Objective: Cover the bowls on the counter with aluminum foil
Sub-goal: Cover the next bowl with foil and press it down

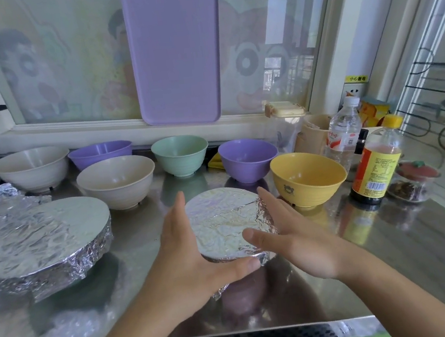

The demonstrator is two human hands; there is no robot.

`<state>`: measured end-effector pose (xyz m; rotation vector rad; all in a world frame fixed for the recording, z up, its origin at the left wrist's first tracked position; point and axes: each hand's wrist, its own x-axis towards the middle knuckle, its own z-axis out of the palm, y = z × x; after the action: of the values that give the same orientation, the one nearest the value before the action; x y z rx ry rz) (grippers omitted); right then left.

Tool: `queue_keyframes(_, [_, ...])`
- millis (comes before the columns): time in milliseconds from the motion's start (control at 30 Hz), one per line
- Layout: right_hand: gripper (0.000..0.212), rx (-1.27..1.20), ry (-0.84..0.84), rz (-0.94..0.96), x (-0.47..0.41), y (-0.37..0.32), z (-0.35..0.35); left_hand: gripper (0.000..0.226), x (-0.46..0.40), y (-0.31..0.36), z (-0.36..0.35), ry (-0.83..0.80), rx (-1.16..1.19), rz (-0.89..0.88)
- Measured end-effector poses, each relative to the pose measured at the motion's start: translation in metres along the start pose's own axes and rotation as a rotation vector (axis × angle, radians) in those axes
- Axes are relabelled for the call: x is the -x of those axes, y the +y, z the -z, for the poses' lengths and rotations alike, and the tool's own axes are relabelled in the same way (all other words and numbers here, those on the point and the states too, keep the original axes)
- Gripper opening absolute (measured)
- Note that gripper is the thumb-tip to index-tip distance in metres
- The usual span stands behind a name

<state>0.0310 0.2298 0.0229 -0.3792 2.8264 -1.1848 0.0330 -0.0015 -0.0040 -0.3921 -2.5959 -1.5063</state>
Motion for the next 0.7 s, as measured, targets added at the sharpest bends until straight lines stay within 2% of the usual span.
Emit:
queue_keyframes(67, [0.089, 0.061, 0.03, 0.001, -0.008, -0.002, 0.004, 0.164, -0.001, -0.001, 0.002, -0.013, -0.011, 0.002])
queue_keyframes(267, [0.085, 0.081, 0.018, 0.017, -0.022, -0.013, 0.004, 0.164, -0.009, -0.003, 0.013, -0.082, -0.023, 0.011])
queue_keyframes(367, [0.096, 0.09, -0.025, 0.018, -0.014, -0.006, 0.007, 0.165, -0.012, -0.007, 0.025, -0.083, -0.011, 0.023])
queue_keyframes(500, [0.112, 0.069, -0.088, 0.046, -0.004, 0.004, 0.01, 0.156, -0.012, -0.009, 0.03, -0.146, 0.008, 0.027])
queue_keyframes(600, [0.125, 0.12, -0.065, 0.052, -0.004, 0.006, 0.009, 0.16, -0.013, -0.007, 0.026, -0.156, 0.021, 0.04])
queue_keyframes(700, [0.122, 0.045, -0.034, 0.09, -0.004, 0.001, 0.006, 0.168, -0.014, -0.004, 0.019, -0.089, 0.076, 0.027])
